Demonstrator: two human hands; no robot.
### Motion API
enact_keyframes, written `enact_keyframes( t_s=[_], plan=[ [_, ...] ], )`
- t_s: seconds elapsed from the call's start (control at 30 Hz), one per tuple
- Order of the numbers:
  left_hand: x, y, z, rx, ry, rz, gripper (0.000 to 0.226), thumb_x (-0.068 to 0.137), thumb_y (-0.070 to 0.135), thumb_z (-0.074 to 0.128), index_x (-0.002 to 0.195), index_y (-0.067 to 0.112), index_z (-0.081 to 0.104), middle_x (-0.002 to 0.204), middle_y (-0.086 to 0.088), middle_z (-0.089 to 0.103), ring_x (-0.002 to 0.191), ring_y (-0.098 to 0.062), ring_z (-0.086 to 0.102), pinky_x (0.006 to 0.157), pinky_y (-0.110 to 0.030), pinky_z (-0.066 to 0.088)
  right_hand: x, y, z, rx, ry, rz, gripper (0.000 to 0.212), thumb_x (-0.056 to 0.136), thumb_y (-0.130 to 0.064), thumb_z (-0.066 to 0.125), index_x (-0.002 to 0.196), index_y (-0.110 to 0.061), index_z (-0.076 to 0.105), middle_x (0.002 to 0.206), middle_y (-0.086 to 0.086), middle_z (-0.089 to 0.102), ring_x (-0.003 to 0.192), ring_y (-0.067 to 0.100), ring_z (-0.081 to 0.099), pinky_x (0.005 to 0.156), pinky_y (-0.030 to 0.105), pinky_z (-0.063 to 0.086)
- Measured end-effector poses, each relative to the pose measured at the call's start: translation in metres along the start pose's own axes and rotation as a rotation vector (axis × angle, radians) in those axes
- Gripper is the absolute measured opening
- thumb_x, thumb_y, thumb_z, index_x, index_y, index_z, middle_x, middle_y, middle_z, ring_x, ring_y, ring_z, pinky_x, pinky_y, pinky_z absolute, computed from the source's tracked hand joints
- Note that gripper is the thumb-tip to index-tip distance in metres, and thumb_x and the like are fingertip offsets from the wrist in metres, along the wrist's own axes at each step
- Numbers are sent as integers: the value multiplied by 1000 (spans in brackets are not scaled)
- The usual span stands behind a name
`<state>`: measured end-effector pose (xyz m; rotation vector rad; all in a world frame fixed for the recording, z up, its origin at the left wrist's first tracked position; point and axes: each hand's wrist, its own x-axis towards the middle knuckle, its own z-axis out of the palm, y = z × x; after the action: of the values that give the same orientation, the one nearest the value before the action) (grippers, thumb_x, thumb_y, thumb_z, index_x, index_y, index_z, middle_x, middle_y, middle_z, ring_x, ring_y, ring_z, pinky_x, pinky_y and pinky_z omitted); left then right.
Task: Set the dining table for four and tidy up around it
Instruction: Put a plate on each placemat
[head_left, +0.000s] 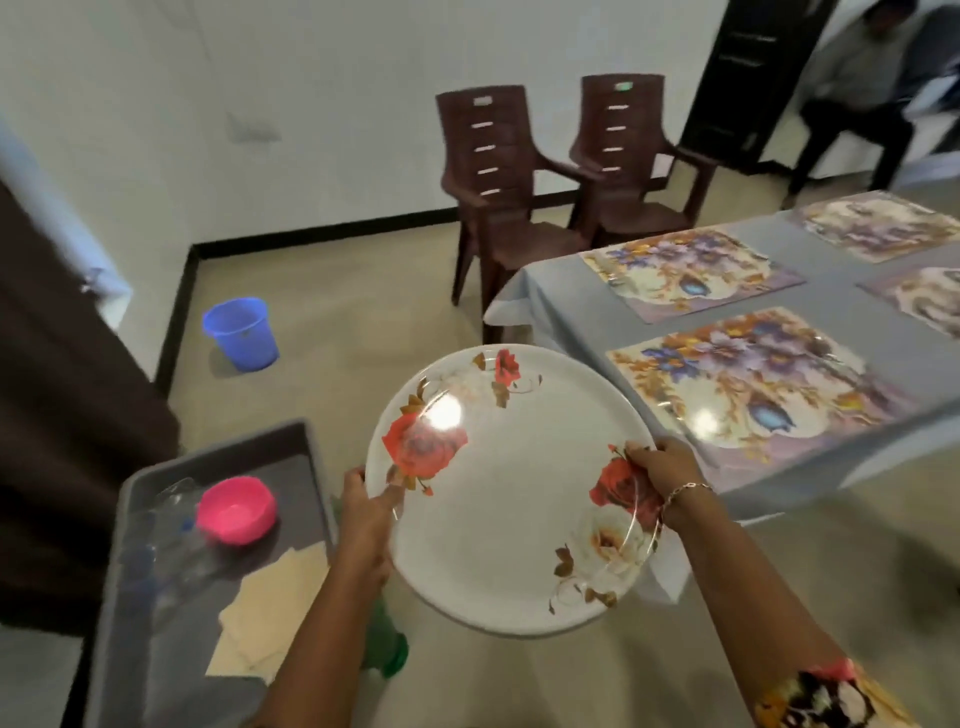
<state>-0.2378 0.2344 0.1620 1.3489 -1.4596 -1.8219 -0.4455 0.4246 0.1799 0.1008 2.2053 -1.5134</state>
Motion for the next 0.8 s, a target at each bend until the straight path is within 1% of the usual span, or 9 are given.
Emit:
enact_keyframes(
  t_s=[0.1,0.2,0.23,0.37,0.43,0.5,0.6,0.67,0.8],
  plan=[
    [-20,2,59,7,-49,32,22,93,17,56,110,14,43,92,-8,59,81,-26,58,73,-41,52,15,12,-62,49,58,6,17,89,1,53,100,13,58,67,13,57,62,27,53,70,40,50],
    [-36,0,116,31,-102,48,20,94,13,54,112,7,46,90,-9,59,79,-25,57,74,-41,50,27,20,-121,56,127,21,15,89,2,52,102,10,57,68,10,55,58,24,49,49,21,46],
    [-40,-1,133,34,-113,49,21,94,11,54,112,5,47,89,-10,59,76,-24,57,70,-38,49,31,21,-139,44,146,13,14,89,1,53,101,7,58,73,12,56,62,26,50,50,20,46],
    [-49,-2,197,52,-185,23,19,91,9,57,108,2,52,87,-15,62,70,-28,59,66,-36,49,59,23,-203,11,212,21,23,88,-3,57,106,10,57,83,15,58,80,28,54,75,38,47],
    [-49,1,226,65,-207,29,21,89,7,59,108,-1,53,87,-16,64,70,-28,60,66,-36,50,76,21,-228,-13,227,37,24,88,-5,57,107,10,57,81,16,60,81,30,56,76,41,49],
    [-47,5,253,95,-227,57,18,88,5,60,103,-2,56,78,-12,66,63,-24,61,57,-29,49,96,17,-248,-32,236,34,25,88,-5,57,107,11,56,87,18,60,82,30,56,73,40,50],
    [-37,10,292,121,-245,66,14,88,7,61,99,-1,59,78,-13,66,65,-24,61,56,-29,47,133,7,-270,-56,233,22,16,89,-2,55,103,6,56,91,17,55,69,26,52,56,29,40],
    [-24,11,316,131,-249,49,14,87,4,61,99,-2,59,85,-16,65,70,-27,60,61,-31,47,170,4,-281,-77,231,27,23,89,-2,55,108,11,55,92,18,56,75,27,53,61,29,41],
    [9,12,360,175,-254,-8,15,84,-6,56,98,0,58,88,-16,64,72,-26,60,56,-29,47,240,-7,-294,-162,226,40,31,88,-1,55,116,12,53,99,22,58,87,29,52,75,33,42]
  ],
)
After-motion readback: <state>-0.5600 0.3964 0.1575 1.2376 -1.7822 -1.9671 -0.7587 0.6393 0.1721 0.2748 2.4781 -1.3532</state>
